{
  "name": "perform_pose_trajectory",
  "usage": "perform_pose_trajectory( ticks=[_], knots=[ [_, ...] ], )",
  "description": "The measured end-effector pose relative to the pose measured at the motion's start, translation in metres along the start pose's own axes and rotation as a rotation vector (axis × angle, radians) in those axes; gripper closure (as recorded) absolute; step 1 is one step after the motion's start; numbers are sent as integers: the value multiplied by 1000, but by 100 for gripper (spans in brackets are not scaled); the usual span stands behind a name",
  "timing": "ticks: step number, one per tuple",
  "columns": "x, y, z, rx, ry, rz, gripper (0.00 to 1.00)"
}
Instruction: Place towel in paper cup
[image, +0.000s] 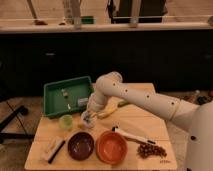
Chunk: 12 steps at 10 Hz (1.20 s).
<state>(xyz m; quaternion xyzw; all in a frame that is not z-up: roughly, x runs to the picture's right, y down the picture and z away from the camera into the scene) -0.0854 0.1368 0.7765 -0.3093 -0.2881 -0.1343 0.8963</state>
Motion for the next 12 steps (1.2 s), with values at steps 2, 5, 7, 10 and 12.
perform_pose_trajectory(
  ticks=[2,5,7,10,12],
  knots=[
    [3,1,0,2,15,10,99],
    [3,0,2,-11,25,10,70],
    [6,0,2,-16,25,17,53],
    [5,0,4,-24,16,19,23],
    [4,0,6,-31,12,16,20]
  ],
)
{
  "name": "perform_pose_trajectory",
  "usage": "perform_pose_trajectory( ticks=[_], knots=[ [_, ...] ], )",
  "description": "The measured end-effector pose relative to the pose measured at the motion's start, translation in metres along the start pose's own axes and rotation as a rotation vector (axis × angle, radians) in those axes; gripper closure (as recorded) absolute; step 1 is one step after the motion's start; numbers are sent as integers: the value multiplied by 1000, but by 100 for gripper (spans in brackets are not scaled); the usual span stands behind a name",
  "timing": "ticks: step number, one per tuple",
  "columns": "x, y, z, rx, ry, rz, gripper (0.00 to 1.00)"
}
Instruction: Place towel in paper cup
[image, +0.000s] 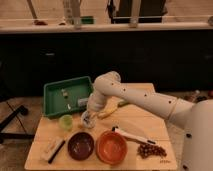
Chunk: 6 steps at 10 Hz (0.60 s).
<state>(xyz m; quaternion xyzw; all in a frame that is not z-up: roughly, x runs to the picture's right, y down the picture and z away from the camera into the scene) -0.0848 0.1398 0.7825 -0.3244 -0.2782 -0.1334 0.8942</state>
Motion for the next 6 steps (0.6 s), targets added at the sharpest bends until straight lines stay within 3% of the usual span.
perform_pose_trajectory(
  ticks=[4,6],
  knots=[
    [0,0,0,-9,-8,-3,20],
    [1,0,-4,5,-11,0,20]
  ],
)
